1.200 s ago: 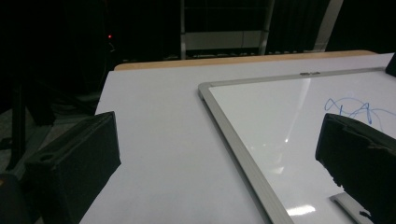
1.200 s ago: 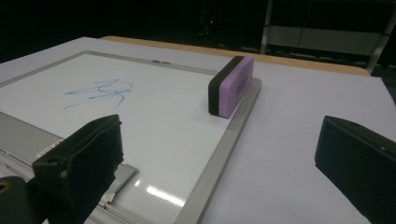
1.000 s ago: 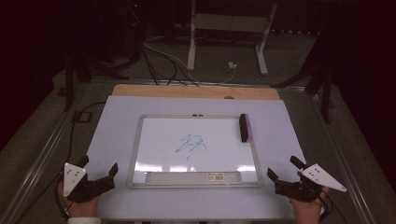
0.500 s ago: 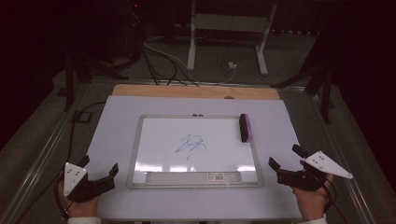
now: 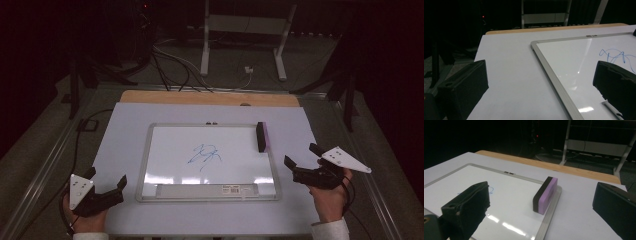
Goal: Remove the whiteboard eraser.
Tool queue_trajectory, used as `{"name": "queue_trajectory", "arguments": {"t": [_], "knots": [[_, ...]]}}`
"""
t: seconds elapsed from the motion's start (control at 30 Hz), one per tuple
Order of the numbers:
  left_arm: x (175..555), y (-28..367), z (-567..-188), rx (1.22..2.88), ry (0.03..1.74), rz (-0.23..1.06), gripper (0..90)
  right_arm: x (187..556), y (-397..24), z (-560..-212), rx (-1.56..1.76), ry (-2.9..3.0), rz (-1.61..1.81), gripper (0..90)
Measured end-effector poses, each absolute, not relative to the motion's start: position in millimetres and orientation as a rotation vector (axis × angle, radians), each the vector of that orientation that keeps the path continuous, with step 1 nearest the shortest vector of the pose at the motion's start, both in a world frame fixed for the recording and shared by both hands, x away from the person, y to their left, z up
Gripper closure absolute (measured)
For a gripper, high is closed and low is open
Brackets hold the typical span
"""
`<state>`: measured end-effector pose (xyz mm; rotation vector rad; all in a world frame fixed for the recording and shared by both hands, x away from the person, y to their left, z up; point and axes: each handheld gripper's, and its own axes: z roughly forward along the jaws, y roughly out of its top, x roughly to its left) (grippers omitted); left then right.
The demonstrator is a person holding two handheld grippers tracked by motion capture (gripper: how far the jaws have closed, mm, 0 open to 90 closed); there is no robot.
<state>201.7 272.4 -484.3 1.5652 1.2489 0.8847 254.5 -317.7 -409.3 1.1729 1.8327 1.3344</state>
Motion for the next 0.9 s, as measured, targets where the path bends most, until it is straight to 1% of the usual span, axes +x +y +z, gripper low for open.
{"name": "queue_trajectory", "arguments": {"t": [0.9], "knots": [[202, 272, -486, 1.571, 1.261, 0.891, 0.6, 309, -305, -402, 1.201, 1.903, 1.283, 0.7]]}}
